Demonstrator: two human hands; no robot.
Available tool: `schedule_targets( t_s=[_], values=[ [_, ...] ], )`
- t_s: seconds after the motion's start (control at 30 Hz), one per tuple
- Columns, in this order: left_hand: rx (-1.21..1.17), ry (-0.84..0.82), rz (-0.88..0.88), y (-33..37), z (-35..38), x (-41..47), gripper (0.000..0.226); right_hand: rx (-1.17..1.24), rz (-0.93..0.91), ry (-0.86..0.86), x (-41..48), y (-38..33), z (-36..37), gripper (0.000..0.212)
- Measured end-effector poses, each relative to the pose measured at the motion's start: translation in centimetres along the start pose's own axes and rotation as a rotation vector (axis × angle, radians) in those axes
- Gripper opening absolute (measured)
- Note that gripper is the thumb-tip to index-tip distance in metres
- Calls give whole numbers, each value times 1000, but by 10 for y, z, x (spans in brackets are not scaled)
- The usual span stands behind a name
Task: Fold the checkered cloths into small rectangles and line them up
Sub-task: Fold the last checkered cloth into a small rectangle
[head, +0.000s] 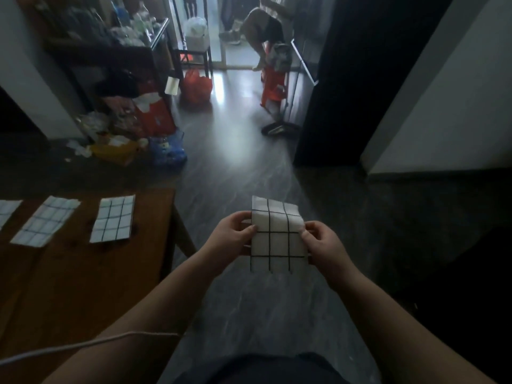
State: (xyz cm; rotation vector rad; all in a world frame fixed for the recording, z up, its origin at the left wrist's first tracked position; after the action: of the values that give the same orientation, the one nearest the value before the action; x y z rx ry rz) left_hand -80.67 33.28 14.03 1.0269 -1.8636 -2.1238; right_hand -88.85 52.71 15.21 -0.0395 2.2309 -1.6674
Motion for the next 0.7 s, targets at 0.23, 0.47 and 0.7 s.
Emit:
schedule_targets(
  t_s=[0.23,0.47,0.7],
  values=[
    [16,21,-31,37,14,113,44,85,-16,-12,131,-28,27,15],
    [20,149,-11,89,39,259,22,-75,-168,-76,305,-65,51,8],
    [-15,304,-30,155,26,374,22,-67,-173,-309,451,-144,112,12]
  ],
)
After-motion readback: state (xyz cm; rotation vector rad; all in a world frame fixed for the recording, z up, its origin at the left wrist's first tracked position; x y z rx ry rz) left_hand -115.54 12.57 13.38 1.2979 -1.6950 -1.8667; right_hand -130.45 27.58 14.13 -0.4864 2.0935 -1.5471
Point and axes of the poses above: each hand's wrist, its own x-axis towards the middle knuckle, its own z-axis out of the palm, y = z × x, the point moved 2 cm from there along x, towards the middle knuckle, and after that the axes turned 13 degrees about y, right-handed, at the moved point
